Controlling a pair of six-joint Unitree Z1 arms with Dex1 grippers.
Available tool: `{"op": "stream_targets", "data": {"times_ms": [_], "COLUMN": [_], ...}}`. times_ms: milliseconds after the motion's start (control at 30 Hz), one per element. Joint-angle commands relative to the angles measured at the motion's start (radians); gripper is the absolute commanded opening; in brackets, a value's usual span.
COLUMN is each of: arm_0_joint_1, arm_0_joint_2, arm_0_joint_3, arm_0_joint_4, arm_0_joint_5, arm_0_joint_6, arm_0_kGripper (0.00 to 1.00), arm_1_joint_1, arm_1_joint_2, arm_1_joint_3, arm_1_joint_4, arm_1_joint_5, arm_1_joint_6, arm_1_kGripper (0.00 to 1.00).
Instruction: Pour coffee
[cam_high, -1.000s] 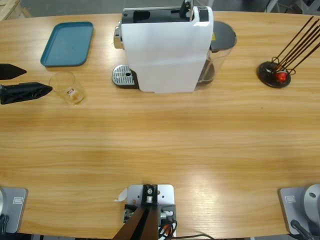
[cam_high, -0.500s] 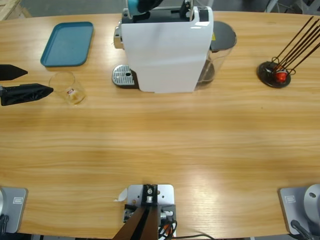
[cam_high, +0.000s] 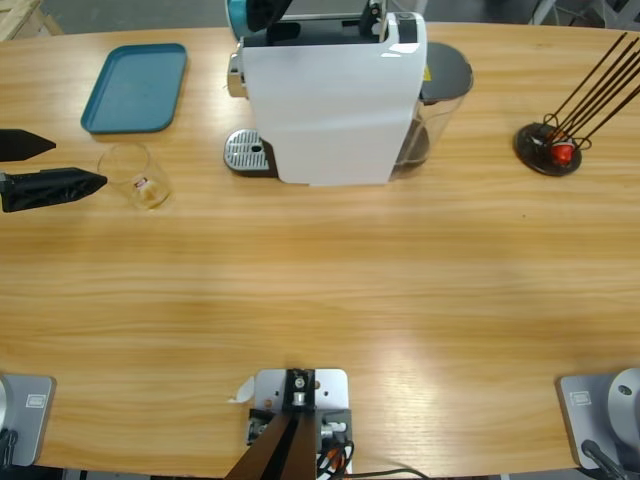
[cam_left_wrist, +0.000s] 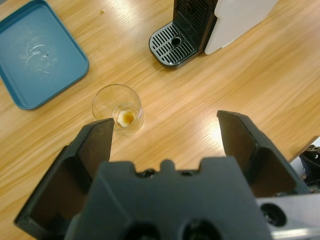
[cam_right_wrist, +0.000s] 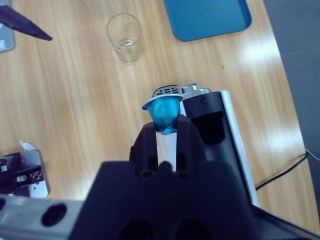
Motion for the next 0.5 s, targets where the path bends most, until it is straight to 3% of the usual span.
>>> {"op": "stream_targets", "data": {"times_ms": [33,500], "arm_0_joint_1": [-0.011,-0.015], "arm_0_joint_2": [0.011,0.022], "arm_0_joint_3": [0.04,0.04], "arm_0_joint_4": [-0.003,-0.003], "arm_0_joint_5": [-0.011,-0.012], "arm_0_joint_6": [-0.005,-0.006], "arm_0_kGripper": [0.899,0.899], "arm_1_joint_1": [-0.035,-0.055], "arm_1_joint_2": [0.061,0.114], "arm_1_joint_3": [-0.005,-0.037], "arm_1_joint_4": [0.011,0.02], "arm_1_joint_5": [-0.045,-0.054], "arm_1_joint_6": [-0.023,-0.056], "arm_1_kGripper": [0.0,0.0]}}
